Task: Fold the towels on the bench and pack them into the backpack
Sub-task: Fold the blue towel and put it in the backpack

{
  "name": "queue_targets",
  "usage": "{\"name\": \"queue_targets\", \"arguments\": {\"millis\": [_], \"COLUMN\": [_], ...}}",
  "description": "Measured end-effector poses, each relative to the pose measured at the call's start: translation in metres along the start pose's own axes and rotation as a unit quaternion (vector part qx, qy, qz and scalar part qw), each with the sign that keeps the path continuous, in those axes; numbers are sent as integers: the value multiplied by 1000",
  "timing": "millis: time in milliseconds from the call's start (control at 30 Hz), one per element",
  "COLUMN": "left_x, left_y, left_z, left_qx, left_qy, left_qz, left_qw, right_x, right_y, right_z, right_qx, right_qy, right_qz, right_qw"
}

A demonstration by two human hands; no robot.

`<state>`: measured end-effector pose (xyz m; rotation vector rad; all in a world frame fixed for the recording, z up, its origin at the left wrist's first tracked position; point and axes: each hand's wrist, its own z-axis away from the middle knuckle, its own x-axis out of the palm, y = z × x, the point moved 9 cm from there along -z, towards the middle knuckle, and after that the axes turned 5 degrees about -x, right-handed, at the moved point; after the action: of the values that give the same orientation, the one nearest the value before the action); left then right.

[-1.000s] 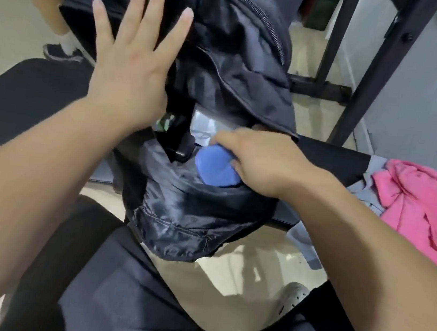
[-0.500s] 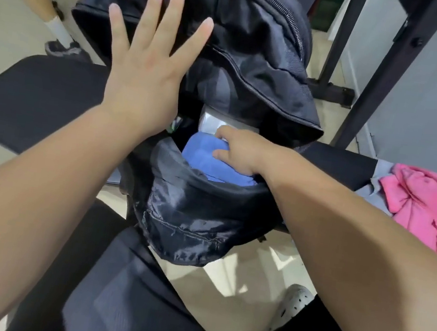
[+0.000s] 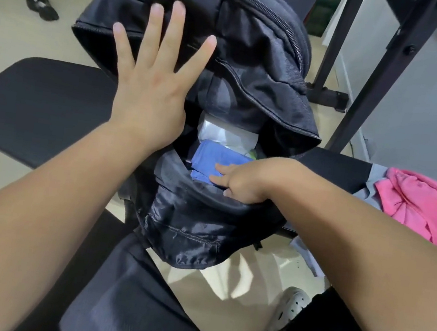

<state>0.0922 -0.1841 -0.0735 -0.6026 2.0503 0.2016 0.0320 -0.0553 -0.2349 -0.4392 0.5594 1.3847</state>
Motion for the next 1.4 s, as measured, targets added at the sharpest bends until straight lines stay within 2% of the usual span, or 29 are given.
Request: {"name": "queue_targets", "arguments": {"millis": [133, 200, 267, 300, 333, 433, 500, 600, 667, 733, 767, 800, 867, 933, 967, 1033, 1100, 1133, 1267, 1400], "left_x": [-1, -1, -1, -1, -1, -1, 0, -1, -2, -3, -4, -4, -5, -6, -7, -8, -9, -9, -12, -10], "left_y": [0, 0, 0, 1, 1, 4, 5, 8, 9, 11, 12, 14, 16, 15, 14, 14, 14, 14, 15, 22], "left_z": [2, 4, 5, 5, 5, 5, 5, 7, 9, 11, 12, 12, 13, 16, 18, 26, 34, 37, 53, 69], "left_qx": [-4, -8, -9, -10, -9, -13, -20, -24, -27, -31, -32, -33, -37, -42, -45, -48, -49, -49, -39, -11], "left_qy": [-5, -8, -8, -8, -8, -14, -19, -25, -29, -33, -34, -35, -37, -40, -42, -45, -49, -52, -51, -47], "left_qz": [-2, 0, 2, 1, 0, -4, -3, 1, 3, 9, 12, 15, 20, 24, 28, 42, 59, 65, 98, 146], "left_qw": [1000, 1000, 1000, 1000, 1000, 1000, 1000, 999, 999, 999, 999, 999, 998, 998, 998, 997, 996, 995, 993, 988], "right_x": [-3, -18, -40, -45, -42, -13, -5, -8, -18, -34, -41, -47, -45, -26, -15, 6, 22, 23, 0, -25], "right_y": [-1, -2, 1, 1, 2, -9, -13, -6, 1, 6, 6, 6, 6, 13, 21, 46, 61, 62, 59, 57], "right_z": [2, 16, 35, 45, 48, 53, 53, 48, 50, 67, 83, 103, 147, 174, 176, 158, 119, 104, 70, 50], "right_qx": [14, 17, 50, 67, 77, 70, 66, 94, 100, 90, 79, 66, 55, 94, 127, 171, 142, 107, 20, -6], "right_qy": [-4, 64, 175, 192, 171, 40, 19, 60, 168, 332, 428, 522, 688, 778, 791, 745, 631, 592, 542, 527], "right_qz": [-13, -26, -24, -21, -26, -96, -120, -110, -104, -116, -111, -96, -67, -84, -124, -295, -509, -572, -635, -657], "right_qw": [1000, 997, 983, 979, 982, 992, 990, 988, 975, 932, 894, 845, 721, 615, 586, 573, 568, 558, 549, 539]}}
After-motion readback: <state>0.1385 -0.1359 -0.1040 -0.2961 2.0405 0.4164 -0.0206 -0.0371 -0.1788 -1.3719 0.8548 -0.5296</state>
